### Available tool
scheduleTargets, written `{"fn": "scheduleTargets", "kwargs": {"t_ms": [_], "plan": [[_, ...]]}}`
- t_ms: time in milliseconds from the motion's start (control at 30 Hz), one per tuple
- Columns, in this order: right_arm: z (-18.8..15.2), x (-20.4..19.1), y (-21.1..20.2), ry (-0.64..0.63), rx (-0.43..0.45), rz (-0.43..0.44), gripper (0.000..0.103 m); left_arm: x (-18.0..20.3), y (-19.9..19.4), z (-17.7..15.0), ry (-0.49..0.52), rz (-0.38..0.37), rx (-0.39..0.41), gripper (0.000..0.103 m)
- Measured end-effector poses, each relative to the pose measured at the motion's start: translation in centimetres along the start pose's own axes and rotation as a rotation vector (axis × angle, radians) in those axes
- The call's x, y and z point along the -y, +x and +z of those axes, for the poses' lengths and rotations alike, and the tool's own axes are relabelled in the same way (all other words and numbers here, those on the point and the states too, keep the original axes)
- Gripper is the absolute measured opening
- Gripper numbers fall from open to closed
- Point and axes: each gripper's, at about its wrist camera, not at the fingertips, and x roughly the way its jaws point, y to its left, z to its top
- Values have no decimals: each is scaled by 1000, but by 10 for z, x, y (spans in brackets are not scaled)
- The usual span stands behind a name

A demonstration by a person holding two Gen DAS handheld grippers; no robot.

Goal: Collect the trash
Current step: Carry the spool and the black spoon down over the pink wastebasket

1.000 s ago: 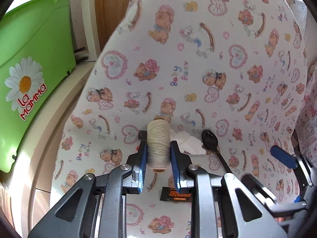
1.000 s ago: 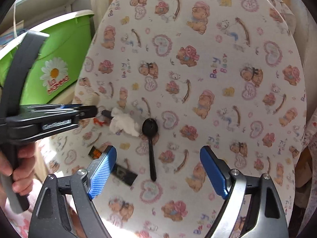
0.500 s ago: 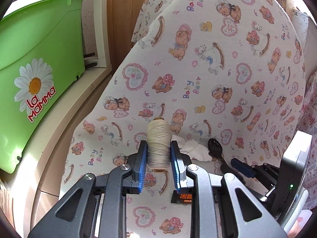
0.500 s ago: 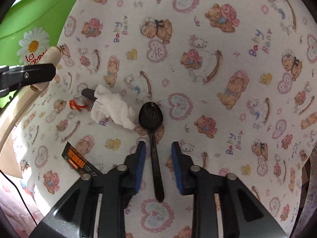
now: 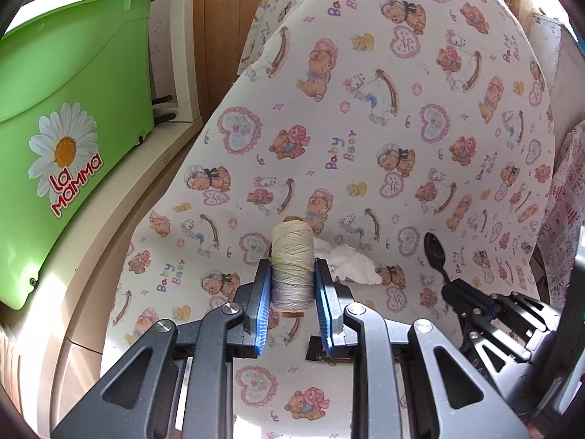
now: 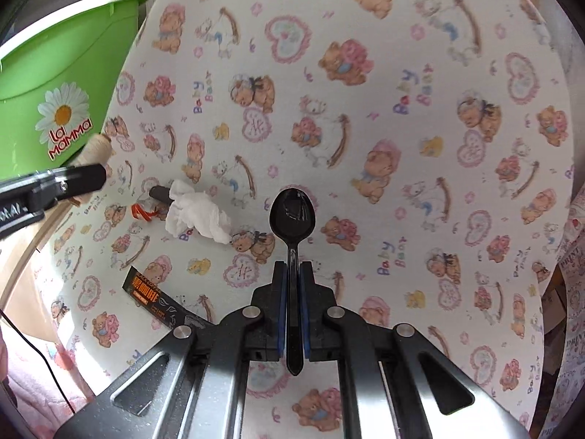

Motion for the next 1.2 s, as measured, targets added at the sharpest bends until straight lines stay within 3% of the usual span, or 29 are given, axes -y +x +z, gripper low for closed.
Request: {"fn": "scheduleTargets", "kwargs": {"t_ms": [500,700,933,1200], "plan": [[-14,31,-54,19,49,5,7,16,-29,-11,13,-58,35,22],[-28,21,-77,48,65,28,7,17,-36,-16,-15,-119,11,22],[-43,2,-117,20,119,74,7,28,-51,-48,26,-147,-19,22],[-77,-14,-138,20,68,127,7,34,-56,-79,48,-155,-52,22]]}}
